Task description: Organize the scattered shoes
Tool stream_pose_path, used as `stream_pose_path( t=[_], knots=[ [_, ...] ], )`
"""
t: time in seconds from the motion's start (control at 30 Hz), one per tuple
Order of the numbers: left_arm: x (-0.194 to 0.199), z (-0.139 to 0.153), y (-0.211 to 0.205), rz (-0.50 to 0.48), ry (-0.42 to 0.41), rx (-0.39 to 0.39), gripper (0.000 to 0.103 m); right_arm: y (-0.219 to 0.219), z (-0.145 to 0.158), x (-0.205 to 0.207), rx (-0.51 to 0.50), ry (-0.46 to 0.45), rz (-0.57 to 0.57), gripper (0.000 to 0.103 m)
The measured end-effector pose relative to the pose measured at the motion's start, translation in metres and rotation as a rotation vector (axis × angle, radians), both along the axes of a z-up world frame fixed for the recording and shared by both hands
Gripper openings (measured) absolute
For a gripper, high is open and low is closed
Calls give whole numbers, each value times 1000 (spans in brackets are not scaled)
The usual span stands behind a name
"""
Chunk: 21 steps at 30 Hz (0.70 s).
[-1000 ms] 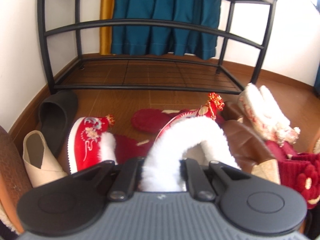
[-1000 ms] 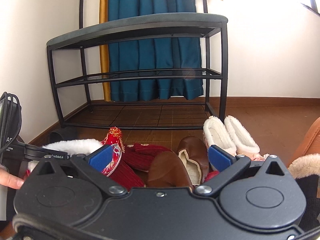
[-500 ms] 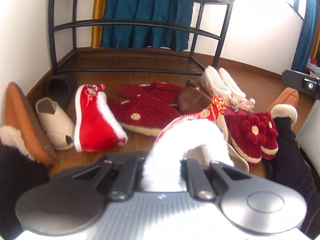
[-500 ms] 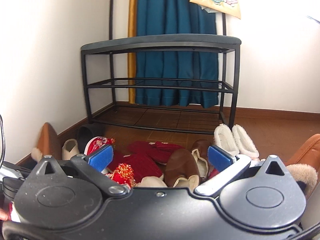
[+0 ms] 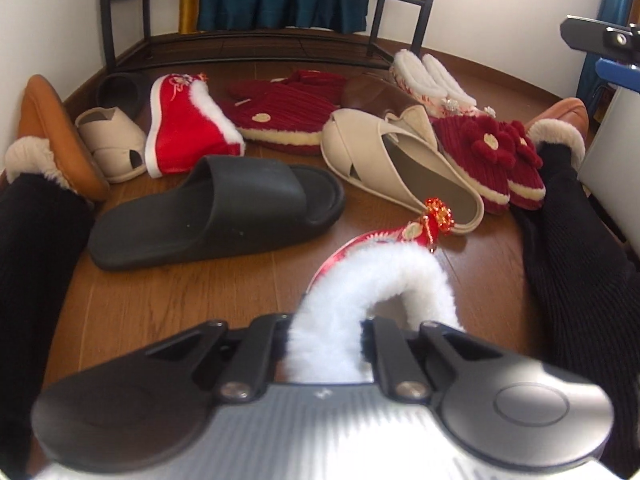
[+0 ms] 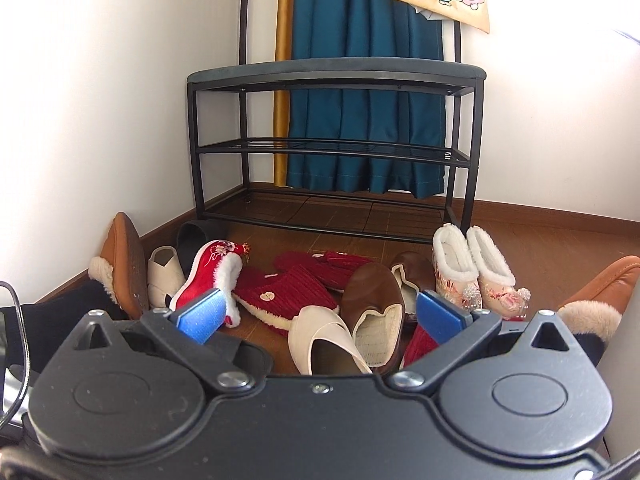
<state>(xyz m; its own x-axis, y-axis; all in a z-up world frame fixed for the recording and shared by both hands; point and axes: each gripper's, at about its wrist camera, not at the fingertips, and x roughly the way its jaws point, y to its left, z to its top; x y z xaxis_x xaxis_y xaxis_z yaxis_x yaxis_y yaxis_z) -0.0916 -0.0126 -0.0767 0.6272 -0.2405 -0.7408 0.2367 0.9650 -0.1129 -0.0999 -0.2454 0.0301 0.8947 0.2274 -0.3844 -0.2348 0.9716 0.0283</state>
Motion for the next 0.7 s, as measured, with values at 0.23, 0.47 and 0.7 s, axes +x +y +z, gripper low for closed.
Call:
stream_pose_path(
  t=[0.23,0.47,0.7],
  knots=[
    [25,-26,6,45,29,3,9,4,-15,19,12,39,4,103],
    [52,-39,10,84,39,-9,9,17,-27,45,37,64,26,103],
    [101,-43,11,128,9,-16,9,20,-34,65,30,84,41,103]
  ],
)
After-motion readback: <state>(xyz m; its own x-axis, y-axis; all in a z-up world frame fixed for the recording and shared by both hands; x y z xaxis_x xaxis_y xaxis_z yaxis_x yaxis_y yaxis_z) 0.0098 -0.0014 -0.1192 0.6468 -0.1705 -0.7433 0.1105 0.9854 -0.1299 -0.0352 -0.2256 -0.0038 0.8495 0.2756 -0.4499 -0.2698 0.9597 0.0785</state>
